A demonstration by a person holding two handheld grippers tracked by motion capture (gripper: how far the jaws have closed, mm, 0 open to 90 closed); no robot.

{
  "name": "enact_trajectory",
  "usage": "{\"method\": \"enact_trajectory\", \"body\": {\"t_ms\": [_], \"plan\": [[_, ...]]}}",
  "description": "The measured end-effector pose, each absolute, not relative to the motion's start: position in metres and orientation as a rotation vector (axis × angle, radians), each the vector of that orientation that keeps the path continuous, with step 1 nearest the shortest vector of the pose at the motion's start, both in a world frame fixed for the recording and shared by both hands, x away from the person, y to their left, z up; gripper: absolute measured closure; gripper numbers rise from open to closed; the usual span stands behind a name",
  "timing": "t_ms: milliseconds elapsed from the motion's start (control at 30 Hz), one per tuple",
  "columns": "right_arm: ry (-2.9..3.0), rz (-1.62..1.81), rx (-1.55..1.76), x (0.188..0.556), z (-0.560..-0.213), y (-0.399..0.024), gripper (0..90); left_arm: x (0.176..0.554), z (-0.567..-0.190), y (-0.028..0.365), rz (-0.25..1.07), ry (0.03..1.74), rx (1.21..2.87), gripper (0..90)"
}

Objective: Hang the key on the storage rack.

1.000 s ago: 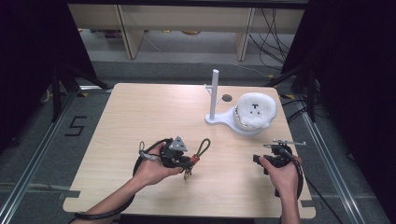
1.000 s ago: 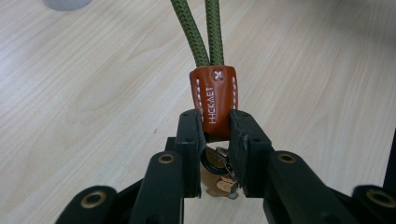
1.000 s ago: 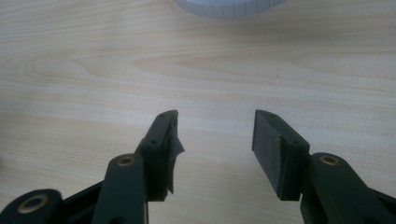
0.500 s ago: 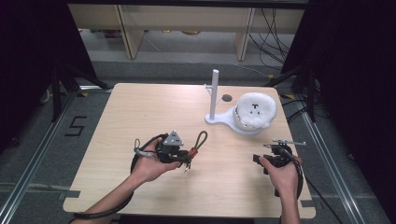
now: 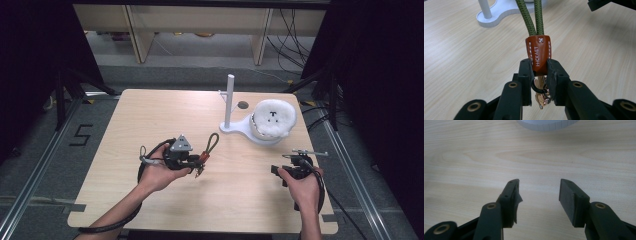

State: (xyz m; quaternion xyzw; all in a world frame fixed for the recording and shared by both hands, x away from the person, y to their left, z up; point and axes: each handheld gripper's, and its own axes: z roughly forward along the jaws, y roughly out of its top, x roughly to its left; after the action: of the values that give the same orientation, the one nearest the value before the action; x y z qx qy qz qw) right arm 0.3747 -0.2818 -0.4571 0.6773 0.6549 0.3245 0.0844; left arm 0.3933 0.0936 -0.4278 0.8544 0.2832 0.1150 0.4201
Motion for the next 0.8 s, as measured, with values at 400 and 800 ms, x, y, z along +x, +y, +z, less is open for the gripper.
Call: {"method": "enact_trajectory", "body": {"t_ms": [400,800], "plan": [[1.964,0.973,2.015,0.374,-0.457,-0.282,51.5,0.399,-0.423,0.096,0.298,0.716,2.121,73.8],[1.961,0.975,2.017,0.374,-0.456,-0.282,51.4,0.405,-0.417,0.098,0.313,0.727,2.097,73.8]]}}
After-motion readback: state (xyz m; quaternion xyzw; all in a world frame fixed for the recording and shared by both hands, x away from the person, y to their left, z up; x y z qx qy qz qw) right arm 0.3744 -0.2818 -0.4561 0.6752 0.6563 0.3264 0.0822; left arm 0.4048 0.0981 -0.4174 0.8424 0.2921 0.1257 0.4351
